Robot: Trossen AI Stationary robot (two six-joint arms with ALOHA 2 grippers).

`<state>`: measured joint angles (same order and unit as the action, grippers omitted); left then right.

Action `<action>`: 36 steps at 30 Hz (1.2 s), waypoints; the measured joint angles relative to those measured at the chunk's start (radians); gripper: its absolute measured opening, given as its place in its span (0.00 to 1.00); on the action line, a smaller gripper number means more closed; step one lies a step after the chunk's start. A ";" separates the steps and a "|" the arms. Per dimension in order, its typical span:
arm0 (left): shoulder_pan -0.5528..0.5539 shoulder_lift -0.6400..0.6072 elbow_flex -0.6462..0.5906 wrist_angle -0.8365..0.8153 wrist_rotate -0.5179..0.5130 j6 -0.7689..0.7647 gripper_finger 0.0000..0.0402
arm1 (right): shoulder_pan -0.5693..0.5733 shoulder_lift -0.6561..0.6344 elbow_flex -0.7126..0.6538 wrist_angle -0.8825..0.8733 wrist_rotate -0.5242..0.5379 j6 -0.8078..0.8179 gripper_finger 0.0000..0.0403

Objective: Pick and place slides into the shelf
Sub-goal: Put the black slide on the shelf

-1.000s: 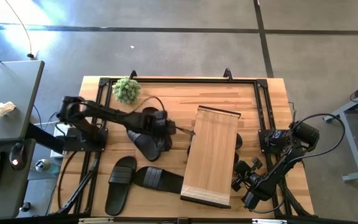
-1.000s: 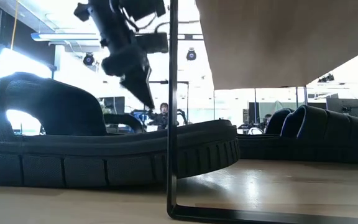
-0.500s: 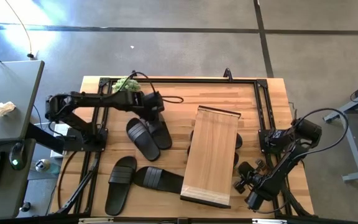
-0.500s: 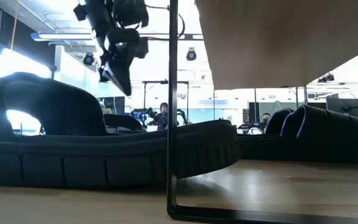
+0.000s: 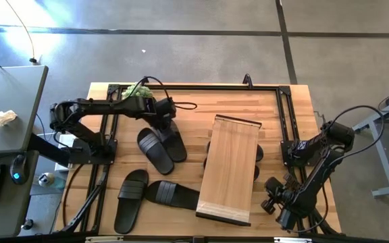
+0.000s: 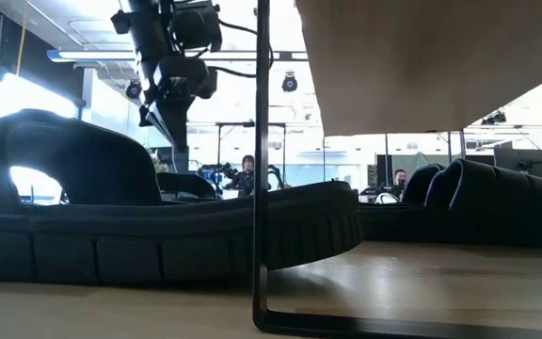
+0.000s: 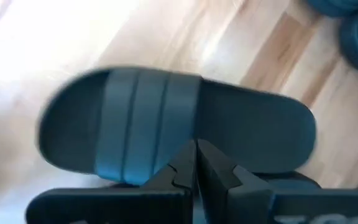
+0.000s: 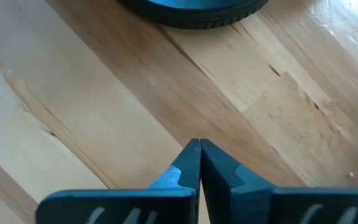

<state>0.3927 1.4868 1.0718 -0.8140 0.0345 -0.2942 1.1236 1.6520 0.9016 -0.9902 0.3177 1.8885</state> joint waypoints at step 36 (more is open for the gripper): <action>-0.334 0.123 0.074 0.038 -0.409 0.036 0.28 | 0.018 -0.002 0.000 -0.097 -0.016 -0.003 0.00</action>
<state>0.0589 1.6096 1.1458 -0.7762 -0.3747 -0.2583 1.1419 1.6505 0.9016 -1.0870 0.3017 1.8858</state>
